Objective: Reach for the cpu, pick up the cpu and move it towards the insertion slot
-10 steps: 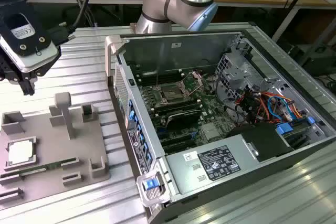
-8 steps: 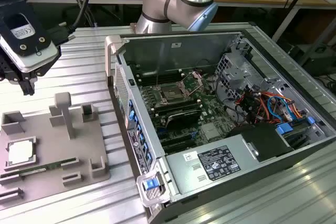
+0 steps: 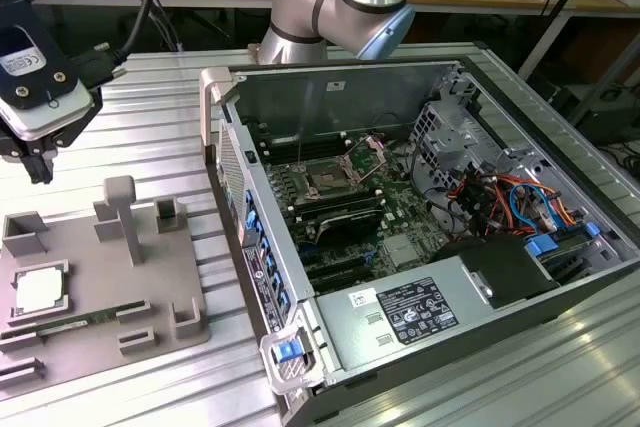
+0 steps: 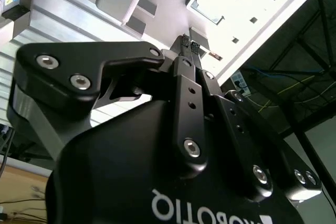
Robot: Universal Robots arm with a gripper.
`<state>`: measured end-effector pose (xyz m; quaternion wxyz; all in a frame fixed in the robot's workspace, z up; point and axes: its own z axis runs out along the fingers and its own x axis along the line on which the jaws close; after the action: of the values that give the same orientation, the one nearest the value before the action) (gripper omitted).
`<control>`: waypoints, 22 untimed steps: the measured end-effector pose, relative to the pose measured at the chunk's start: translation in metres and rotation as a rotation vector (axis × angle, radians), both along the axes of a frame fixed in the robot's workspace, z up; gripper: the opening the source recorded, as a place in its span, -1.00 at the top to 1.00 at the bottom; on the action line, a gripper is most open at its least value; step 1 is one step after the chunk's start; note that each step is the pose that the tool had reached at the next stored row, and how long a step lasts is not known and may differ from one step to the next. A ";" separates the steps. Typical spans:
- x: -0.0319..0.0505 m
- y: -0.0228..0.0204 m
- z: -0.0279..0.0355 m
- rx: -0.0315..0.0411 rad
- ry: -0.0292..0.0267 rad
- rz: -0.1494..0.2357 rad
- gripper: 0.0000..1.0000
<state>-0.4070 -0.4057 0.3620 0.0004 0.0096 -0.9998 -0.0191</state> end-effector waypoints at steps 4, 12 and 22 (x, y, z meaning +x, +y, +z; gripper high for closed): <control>-0.0017 0.0000 -0.0001 0.0001 0.0000 0.000 0.79; -0.0072 0.0000 -0.0003 0.0000 0.0000 0.000 0.79; -0.0244 0.0000 -0.0009 0.0001 -0.0001 0.000 0.79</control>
<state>-0.4314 -0.4056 0.3611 0.0004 0.0095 -0.9998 -0.0191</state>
